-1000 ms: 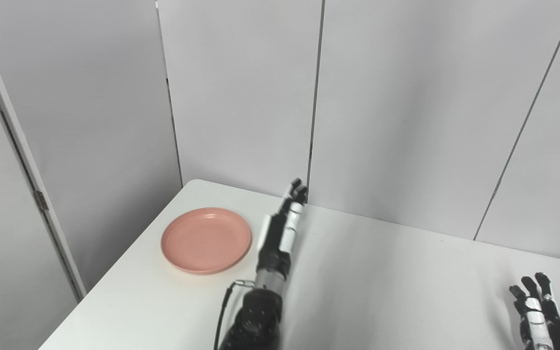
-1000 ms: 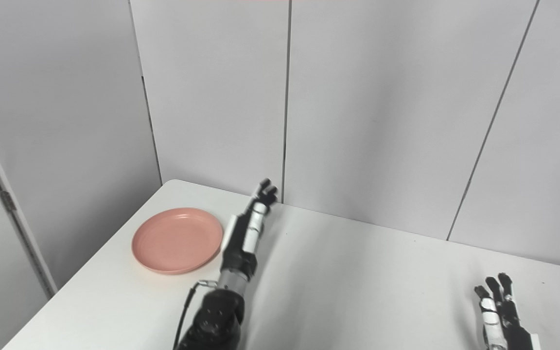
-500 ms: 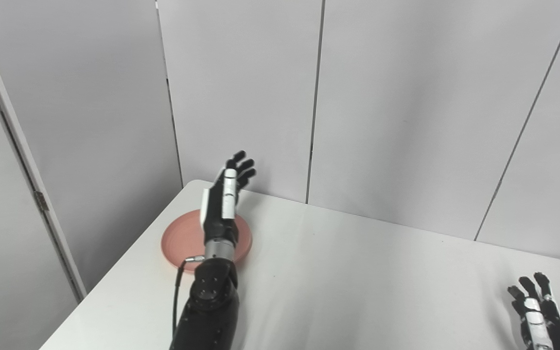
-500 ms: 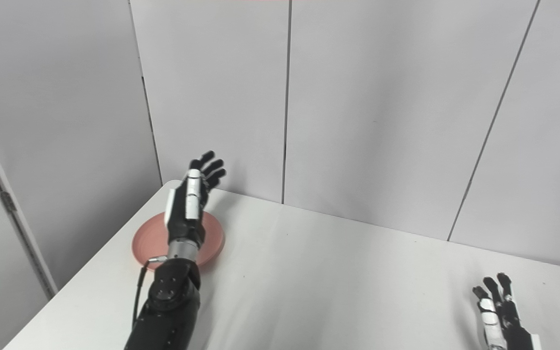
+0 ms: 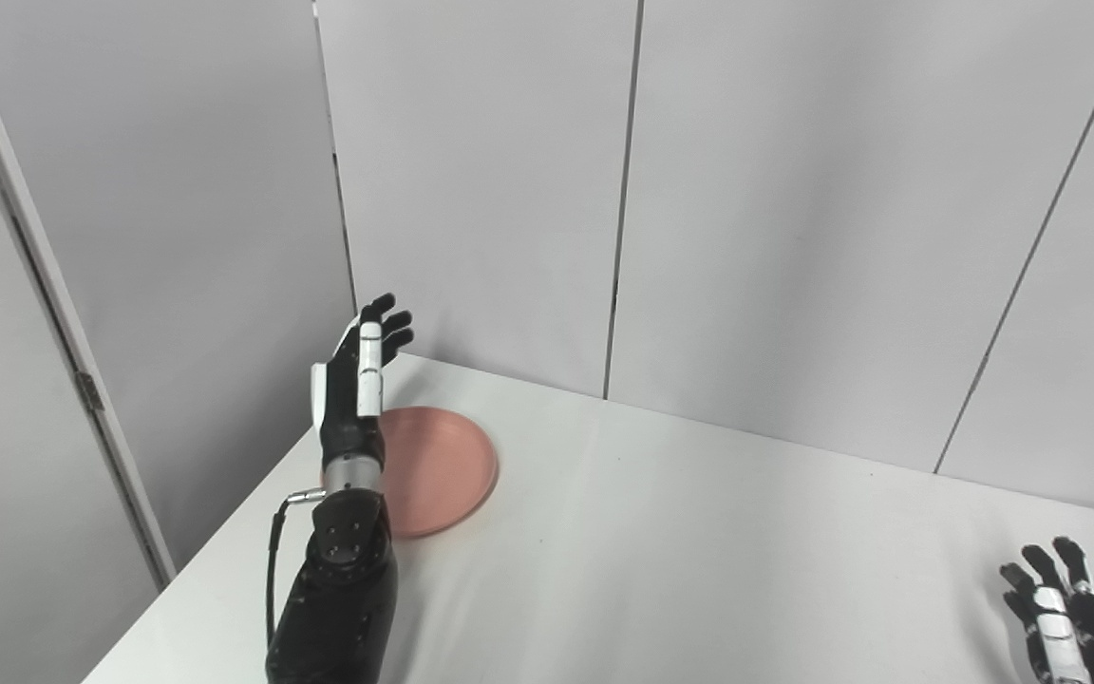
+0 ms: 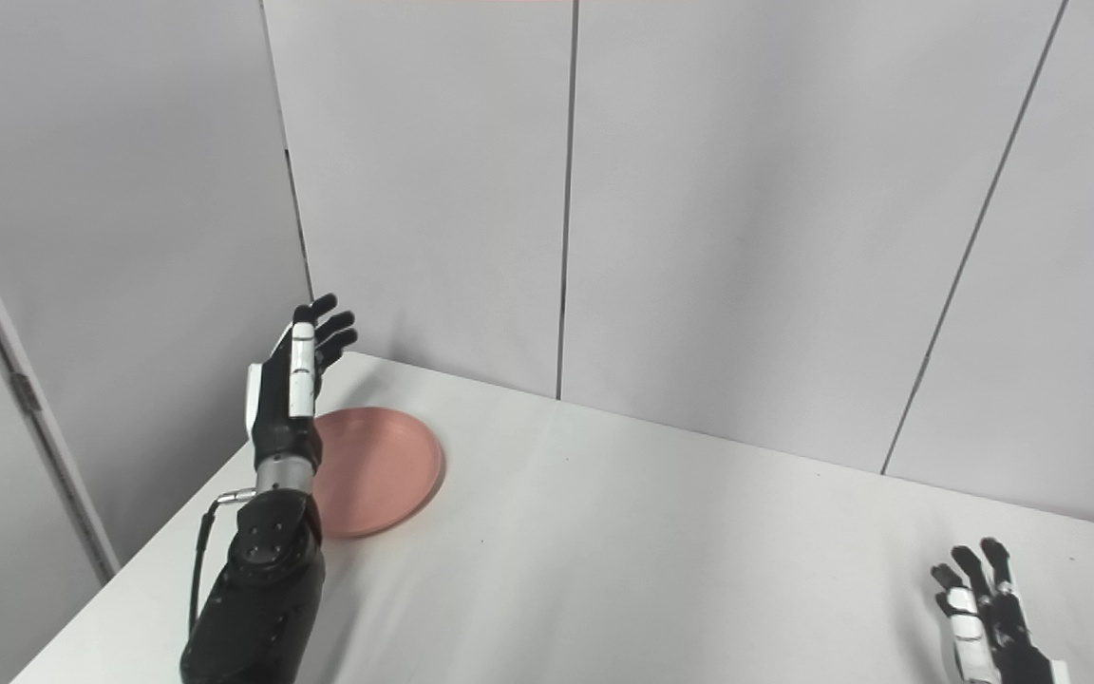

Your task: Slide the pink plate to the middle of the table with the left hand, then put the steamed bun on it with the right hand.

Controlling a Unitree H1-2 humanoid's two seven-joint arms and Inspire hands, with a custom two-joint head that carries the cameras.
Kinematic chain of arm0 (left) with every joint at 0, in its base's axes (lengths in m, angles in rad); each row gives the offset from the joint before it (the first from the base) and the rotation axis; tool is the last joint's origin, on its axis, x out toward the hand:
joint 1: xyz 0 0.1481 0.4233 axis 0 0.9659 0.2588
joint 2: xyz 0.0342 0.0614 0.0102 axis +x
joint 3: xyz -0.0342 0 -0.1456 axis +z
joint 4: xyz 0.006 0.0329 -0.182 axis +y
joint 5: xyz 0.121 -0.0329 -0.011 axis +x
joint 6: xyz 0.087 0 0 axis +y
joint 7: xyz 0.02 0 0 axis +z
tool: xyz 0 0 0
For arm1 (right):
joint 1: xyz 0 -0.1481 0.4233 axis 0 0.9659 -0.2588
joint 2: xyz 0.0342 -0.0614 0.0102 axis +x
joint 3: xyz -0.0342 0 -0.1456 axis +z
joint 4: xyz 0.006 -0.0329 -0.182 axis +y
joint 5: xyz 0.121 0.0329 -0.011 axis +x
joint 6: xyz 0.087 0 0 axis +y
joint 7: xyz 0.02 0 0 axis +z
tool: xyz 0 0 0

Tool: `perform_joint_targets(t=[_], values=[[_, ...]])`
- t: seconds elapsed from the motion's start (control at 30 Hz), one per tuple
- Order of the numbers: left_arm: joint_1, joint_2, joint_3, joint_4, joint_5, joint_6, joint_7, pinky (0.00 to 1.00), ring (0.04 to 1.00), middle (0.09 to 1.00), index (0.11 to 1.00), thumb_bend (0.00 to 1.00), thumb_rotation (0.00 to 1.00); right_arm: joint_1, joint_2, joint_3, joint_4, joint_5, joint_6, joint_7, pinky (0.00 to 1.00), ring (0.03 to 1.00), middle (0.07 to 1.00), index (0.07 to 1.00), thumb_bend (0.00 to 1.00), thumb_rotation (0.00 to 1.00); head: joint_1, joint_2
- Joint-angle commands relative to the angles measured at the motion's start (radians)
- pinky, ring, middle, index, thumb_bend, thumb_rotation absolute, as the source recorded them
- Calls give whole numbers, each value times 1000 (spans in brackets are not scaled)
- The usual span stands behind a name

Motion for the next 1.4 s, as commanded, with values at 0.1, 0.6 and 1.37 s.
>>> perform_joint_targets(t=[0.1, 0.6, 1.37], values=[[-57, 49, 35, 24, 29, -26, 92, 847, 746, 730, 731, 632, 1000, 20, 8, 4, 18, -4, -39, 4, 939, 885, 927, 960, 573, 769, 0, 2], [-37, 154, 62, 107, -112, 29, -34, 881, 827, 803, 809, 700, 1000, 18, 5, 1, 22, -12, -39, 4, 938, 885, 930, 956, 596, 787, 9, 5], [-7, 206, 42, 208, -255, 115, -299, 818, 785, 764, 769, 760, 1000, 18, 2, 2, 13, -17, -35, 6, 943, 893, 940, 964, 614, 799, 11, 3]])
